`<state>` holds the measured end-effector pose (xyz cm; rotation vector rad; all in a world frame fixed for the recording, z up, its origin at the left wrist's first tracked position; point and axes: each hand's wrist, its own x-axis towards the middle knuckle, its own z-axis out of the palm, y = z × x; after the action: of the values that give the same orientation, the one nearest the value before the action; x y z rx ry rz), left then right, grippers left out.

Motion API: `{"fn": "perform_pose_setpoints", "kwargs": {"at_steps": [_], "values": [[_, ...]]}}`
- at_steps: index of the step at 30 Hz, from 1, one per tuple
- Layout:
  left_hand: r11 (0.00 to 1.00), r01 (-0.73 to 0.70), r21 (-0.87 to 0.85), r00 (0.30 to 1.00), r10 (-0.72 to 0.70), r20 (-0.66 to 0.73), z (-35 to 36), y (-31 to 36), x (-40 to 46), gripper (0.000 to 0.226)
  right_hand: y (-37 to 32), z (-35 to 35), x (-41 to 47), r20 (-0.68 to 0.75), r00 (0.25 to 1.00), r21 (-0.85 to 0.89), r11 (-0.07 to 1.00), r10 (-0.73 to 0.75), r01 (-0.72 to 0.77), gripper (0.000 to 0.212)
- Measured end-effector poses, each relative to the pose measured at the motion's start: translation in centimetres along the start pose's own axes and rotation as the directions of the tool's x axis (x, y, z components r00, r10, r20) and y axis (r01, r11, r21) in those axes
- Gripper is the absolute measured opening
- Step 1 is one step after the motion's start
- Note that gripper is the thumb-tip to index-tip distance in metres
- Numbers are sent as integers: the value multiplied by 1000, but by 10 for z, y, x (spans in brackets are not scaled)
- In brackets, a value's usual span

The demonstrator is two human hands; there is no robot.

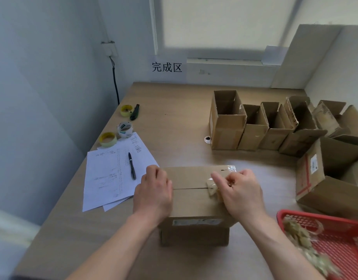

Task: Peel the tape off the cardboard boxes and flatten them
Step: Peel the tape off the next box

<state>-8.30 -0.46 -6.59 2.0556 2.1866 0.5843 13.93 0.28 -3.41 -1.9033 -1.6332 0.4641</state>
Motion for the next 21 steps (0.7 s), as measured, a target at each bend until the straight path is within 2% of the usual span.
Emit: {"fn": "perform_pose_setpoints", "kwargs": {"at_steps": [4,6,8,9,11,13,14,16,19,21], "values": [[1000,18,15,1000,-18,10,1,1,-1,18,-1,6,-7,27,996,-229,969,-89,93,47],[1000,26,8,1000,-26,10,0,2,-2,18,3,4,-7,5,987,-231,960,-161,158,34],[1000,29,4,1000,-29,10,0,3,-3,18,12,2,-4,-58,976,-165,966,-211,199,20],[1000,30,1,1000,-30,8,-1,3,-4,18,16,-1,-2,-92,979,-101,980,-181,172,20],[1000,27,-7,1000,-27,0,0,3,-5,18,22,-8,3,-104,994,123,992,-20,33,31],[1000,23,-15,1000,-23,-2,1,1,-7,18,29,-8,8,-65,990,297,950,125,-100,11],[1000,22,-14,1000,-22,-1,1,1,-7,18,29,-9,8,-75,989,280,955,125,-99,11],[1000,21,7,1000,-20,-5,0,2,-7,19,28,-8,4,-88,995,174,984,48,-32,31],[996,19,90,1000,-18,-9,-2,6,-5,16,27,-6,-4,-35,999,-13,1000,-7,7,40],[996,-1,93,1000,0,2,-2,11,-2,10,32,0,-9,-19,1000,-146,989,-16,13,53]]}}
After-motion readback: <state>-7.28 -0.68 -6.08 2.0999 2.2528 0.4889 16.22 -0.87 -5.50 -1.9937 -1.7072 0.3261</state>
